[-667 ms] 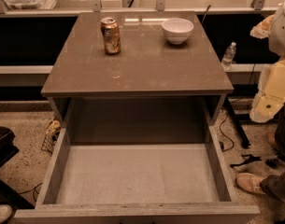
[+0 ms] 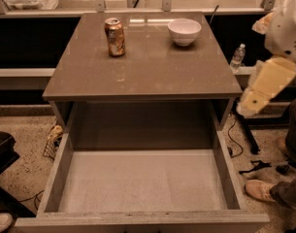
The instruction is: Place orange can into top drawer
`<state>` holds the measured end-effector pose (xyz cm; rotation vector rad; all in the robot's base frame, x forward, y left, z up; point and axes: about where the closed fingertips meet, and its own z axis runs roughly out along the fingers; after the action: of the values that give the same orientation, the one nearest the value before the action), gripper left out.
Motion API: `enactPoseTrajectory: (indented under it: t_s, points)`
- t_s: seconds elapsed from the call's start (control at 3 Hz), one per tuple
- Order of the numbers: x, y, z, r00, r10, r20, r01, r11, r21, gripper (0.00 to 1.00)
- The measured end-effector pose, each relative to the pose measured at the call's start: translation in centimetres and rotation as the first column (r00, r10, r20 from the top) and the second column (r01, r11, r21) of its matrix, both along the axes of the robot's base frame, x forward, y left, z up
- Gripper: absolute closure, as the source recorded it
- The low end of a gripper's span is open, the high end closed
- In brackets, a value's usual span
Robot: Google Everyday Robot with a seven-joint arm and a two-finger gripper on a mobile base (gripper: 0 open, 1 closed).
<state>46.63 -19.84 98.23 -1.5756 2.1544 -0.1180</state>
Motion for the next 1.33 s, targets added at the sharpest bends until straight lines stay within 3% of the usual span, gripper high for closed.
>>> enactPoseTrajectory:
  t_s: [0.33, 0.67, 1.0, 1.33]
  points:
    - [4.0, 2.6, -0.9, 0.9964, -0.053, 0.067, 0.042, 0.987, 0.152, 0.0]
    - [11.4, 7.0, -0.1, 0.978, -0.095, 0.186, 0.021, 0.93, 0.367, 0.0]
    - [14.3, 9.7, -0.1, 0.9594, -0.144, 0.243, 0.007, 0.871, 0.491, 0.0]
    - [15.8, 9.8, 1.8, 0.9321, -0.185, 0.311, -0.003, 0.855, 0.518, 0.0]
